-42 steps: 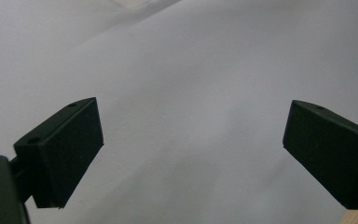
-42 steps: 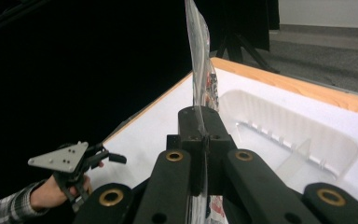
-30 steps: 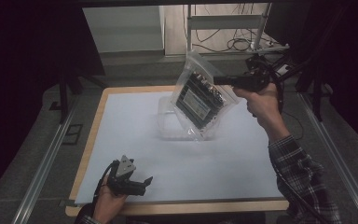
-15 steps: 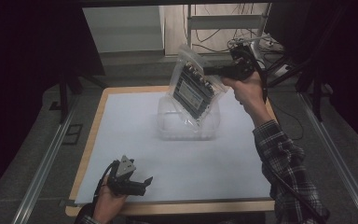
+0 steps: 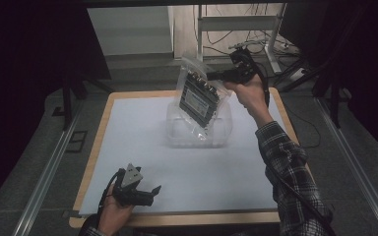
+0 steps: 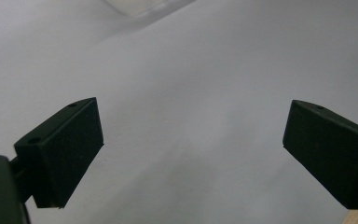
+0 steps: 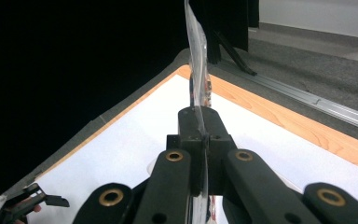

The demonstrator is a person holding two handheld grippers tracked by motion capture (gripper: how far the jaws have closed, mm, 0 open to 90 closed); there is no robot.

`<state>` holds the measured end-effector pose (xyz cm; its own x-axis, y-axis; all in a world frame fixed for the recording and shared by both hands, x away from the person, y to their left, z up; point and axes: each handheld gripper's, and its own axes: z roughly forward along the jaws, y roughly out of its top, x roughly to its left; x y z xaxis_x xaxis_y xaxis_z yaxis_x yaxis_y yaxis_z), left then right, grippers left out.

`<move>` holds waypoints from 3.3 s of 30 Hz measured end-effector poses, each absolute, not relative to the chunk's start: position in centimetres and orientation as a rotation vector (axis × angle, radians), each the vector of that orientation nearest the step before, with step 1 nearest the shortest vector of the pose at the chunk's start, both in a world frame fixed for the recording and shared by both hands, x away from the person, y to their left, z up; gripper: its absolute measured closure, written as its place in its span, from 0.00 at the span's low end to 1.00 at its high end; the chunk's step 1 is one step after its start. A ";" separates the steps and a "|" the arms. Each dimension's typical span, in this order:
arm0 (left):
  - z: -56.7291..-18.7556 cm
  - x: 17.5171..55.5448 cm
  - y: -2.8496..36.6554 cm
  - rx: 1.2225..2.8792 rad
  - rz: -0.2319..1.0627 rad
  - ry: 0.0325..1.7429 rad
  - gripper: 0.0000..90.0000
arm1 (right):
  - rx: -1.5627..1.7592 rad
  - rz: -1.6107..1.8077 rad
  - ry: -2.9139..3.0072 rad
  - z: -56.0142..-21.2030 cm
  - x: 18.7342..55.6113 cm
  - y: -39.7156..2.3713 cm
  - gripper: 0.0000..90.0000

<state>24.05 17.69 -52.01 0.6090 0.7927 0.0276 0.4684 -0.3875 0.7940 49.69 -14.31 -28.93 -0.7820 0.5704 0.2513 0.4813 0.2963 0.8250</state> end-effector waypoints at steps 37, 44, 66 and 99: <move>-52.2 24.1 17.9 2.014 0.543 0.948 0.05 | 1.088 1.341 2.425 -33.8 53.1 -11.8 0.98; -52.2 24.1 18.0 2.025 0.539 0.953 0.05 | 1.013 1.319 2.410 -33.8 53.0 -12.1 0.88; -52.1 24.1 17.8 2.035 0.498 0.972 0.05 | 0.905 1.260 2.342 -33.3 51.6 -13.1 0.37; -52.1 24.1 17.7 2.047 0.494 0.977 0.05 | 0.841 1.289 2.374 -33.0 48.1 -15.9 0.15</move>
